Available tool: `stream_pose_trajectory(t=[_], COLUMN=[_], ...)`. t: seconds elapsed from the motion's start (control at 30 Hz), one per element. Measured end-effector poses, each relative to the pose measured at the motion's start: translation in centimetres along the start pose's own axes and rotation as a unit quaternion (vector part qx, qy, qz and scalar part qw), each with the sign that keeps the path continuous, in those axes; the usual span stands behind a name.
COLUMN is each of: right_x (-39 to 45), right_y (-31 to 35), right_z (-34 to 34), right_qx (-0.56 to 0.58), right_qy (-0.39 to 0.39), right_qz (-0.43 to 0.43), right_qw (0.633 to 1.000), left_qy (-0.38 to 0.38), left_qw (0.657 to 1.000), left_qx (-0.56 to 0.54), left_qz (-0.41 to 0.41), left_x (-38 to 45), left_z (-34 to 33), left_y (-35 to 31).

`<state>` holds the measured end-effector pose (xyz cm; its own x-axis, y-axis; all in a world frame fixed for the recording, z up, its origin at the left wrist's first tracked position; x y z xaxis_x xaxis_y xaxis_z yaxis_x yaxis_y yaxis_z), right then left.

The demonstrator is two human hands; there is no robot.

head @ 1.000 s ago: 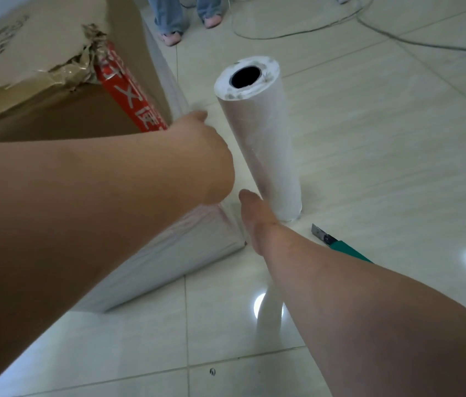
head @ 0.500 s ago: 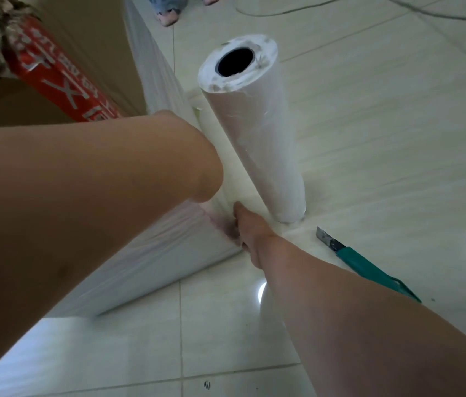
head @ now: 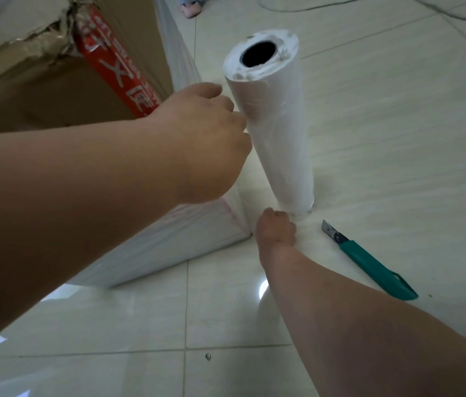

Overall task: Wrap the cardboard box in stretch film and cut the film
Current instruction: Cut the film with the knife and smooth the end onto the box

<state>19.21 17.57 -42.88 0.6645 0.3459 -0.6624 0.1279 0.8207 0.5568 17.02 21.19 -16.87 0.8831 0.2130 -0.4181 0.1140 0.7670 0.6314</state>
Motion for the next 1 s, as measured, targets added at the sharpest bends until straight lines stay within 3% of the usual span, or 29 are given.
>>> stream_pose_trajectory(t=[0.13,0.2,0.3,0.43,0.5,0.57,0.6,0.67,0.7,0.73,0.77,0.8,0.83,0.9,0.97,1.0], right_x=[-3.5,-5.5,-8.7,-9.2,-9.4,-10.1,-10.3,-10.1,-10.1,-10.4,-10.6,-11.0,-12.1,-15.8,-18.8,-19.0], right_y=[-1.2,-1.1,0.1,3.0,4.2,4.0,3.3,1.6,1.4,1.8,2.8,4.5,6.7,9.4,9.9,9.6], right_z=[-0.4,-1.2,-2.0,-2.6,-2.6,-2.4,-2.3,-2.1,-1.9,-1.5,-0.9,-0.4,0.1,0.9,0.8,0.3], right_qx=[0.168,0.305,0.45,0.473,0.48,0.454,0.424,0.344,0.3,0.217,0.087,-0.06,-0.175,-0.229,-0.229,-0.254], right_qy=[0.08,0.174,0.281,0.31,0.34,0.355,0.343,0.303,0.279,0.248,0.202,0.14,0.035,-0.132,-0.203,-0.211], right_qz=[-0.082,-0.155,-0.254,-0.215,-0.2,-0.202,-0.204,-0.202,-0.183,-0.134,-0.043,0.091,0.26,0.501,0.636,0.663], right_qw=[0.979,0.923,0.809,0.796,0.783,0.792,0.813,0.865,0.894,0.935,0.975,0.984,0.949,0.824,0.708,0.672], left_qy=[-0.064,-0.102,-0.103,-0.067,-0.016,0.01,0.009,0.015,0.01,-0.007,-0.031,-0.051,-0.064,-0.103,-0.15,-0.153], left_qw=[0.997,0.992,0.991,0.988,0.977,0.937,0.899,0.786,0.712,0.64,0.591,0.584,0.612,0.696,0.741,0.752], left_qx=[0.006,-0.002,-0.02,-0.116,-0.214,-0.33,-0.4,-0.544,-0.612,-0.664,-0.688,-0.679,-0.641,-0.533,-0.466,-0.45], left_qz=[-0.05,-0.072,-0.086,-0.074,-0.002,0.112,0.176,0.292,0.343,0.387,0.42,0.442,0.458,0.47,0.46,0.457], left_x=[-3.3,-4.5,-6.1,-8.7,-10.0,-11.6,-12.5,-14.4,-15.4,-16.2,-17.0,-17.8,-18.6,-20.1,-21.3,-21.6], left_z=[-0.1,-0.5,-2.5,-5.1,-8.2,-11.2,-12.6,-15.5,-16.8,-17.9,-18.7,-19.1,-19.4,-18.8,-18.0,-18.0], left_y=[-2.1,-3.0,-3.8,-5.3,-5.2,-4.7,-4.5,-4.5,-4.8,-5.0,-5.1,-5.1,-4.9,-4.5,-4.6,-4.6])
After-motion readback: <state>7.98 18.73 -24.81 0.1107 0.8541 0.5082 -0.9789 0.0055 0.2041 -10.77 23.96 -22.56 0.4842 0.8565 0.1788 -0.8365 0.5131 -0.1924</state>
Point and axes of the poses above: each hand's wrist, its own x-axis towards the middle knuckle, its own z-axis out of the back of the hand, y = z × x, the point moved 7 cm from there along x, towards the middle knuckle, and after that the axes turned 7 degrees about -z, right-handed, at the moved point
